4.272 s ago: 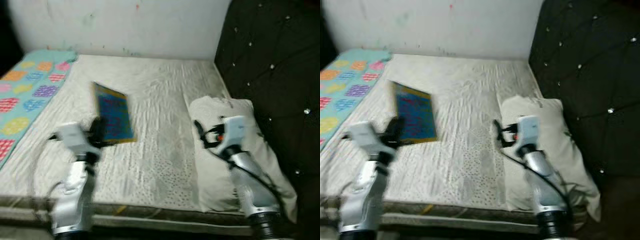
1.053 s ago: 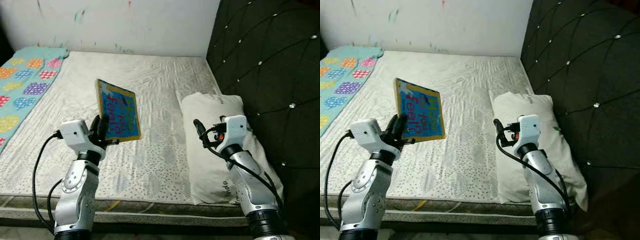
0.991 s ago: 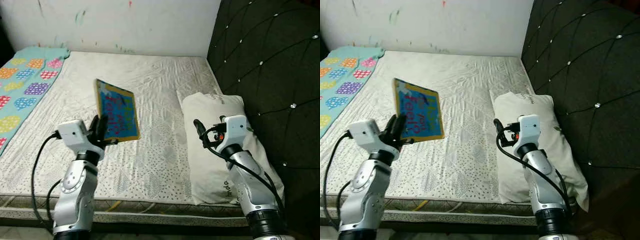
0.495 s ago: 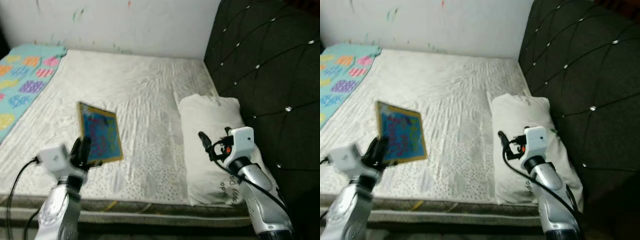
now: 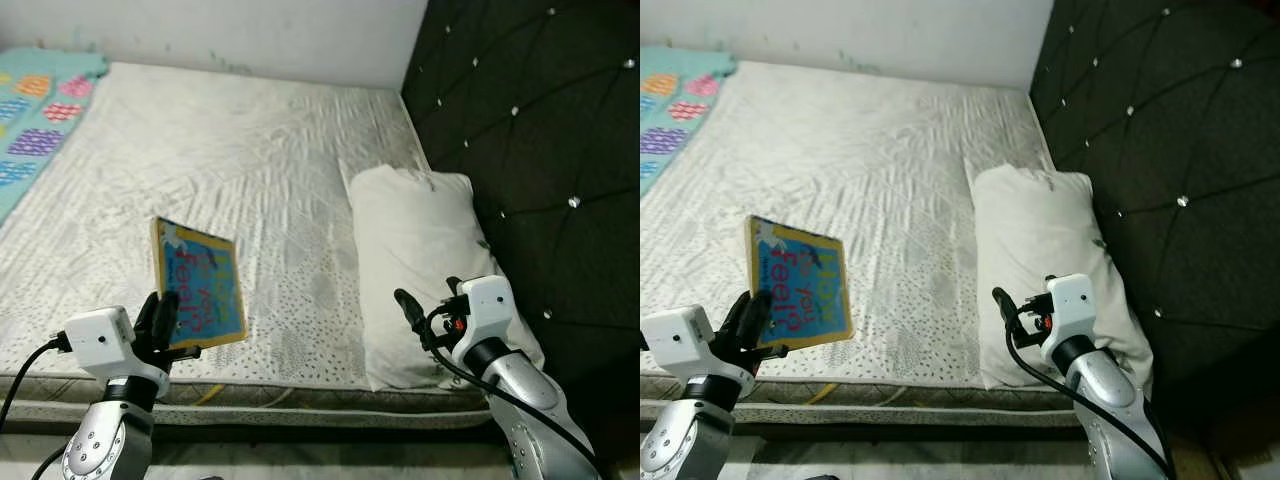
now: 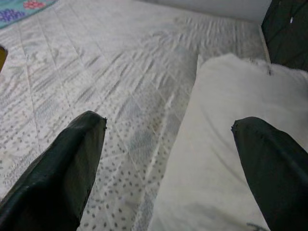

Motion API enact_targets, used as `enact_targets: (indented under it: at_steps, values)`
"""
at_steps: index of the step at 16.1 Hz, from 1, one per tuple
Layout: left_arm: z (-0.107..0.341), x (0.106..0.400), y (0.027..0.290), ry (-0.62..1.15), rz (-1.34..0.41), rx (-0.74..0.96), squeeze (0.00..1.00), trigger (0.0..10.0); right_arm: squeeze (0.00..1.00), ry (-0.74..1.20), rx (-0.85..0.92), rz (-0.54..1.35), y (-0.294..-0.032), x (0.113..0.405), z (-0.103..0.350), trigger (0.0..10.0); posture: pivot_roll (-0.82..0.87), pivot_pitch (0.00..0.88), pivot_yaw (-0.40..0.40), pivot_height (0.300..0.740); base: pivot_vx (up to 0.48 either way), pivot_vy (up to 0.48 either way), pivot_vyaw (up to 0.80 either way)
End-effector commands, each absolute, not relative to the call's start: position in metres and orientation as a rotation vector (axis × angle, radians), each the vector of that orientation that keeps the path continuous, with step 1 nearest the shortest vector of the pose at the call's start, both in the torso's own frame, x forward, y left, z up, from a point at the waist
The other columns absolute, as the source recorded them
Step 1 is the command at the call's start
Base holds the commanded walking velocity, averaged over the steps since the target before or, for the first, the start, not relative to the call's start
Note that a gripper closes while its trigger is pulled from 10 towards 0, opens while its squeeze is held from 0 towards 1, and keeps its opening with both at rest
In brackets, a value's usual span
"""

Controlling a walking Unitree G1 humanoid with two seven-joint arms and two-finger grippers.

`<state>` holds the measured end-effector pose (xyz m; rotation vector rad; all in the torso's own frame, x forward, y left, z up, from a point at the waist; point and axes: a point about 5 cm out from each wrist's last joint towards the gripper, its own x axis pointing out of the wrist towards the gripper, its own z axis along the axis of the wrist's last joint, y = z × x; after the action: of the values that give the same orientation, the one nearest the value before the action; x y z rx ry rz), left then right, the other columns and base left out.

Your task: Clean up the room

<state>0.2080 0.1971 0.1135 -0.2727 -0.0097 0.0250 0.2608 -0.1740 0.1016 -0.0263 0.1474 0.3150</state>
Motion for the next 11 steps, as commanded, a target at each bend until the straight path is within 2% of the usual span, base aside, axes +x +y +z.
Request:
enact_targets:
  at_steps: [1, 6, 11]
  values:
    - [0.1222, 0.2064, 0.1944, -0.039, 0.016, -0.276, 0.0, 0.0, 0.0, 0.145, -0.039, 0.316, -0.1761, 0.2587, 0.1062, 10.0, -0.06, 0.163, -0.102, 0.74, 0.334, 0.0, 0.0]
    - [0.1238, 0.2072, 0.1921, -0.028, 0.008, -0.282, 0.0, 0.0, 0.0, 0.154, -0.046, 0.317, -0.1754, 0.2585, 0.1072, 10.0, -0.06, 0.17, -0.094, 0.74, 0.319, 0.0, 0.0]
    - [0.1239, 0.2102, 0.1923, -0.025, 0.011, -0.289, 0.0, 0.0, 0.0, 0.153, -0.051, 0.306, -0.1772, 0.2609, 0.1072, 10.0, -0.06, 0.164, -0.091, 0.74, 0.0, 0.0, 0.0]
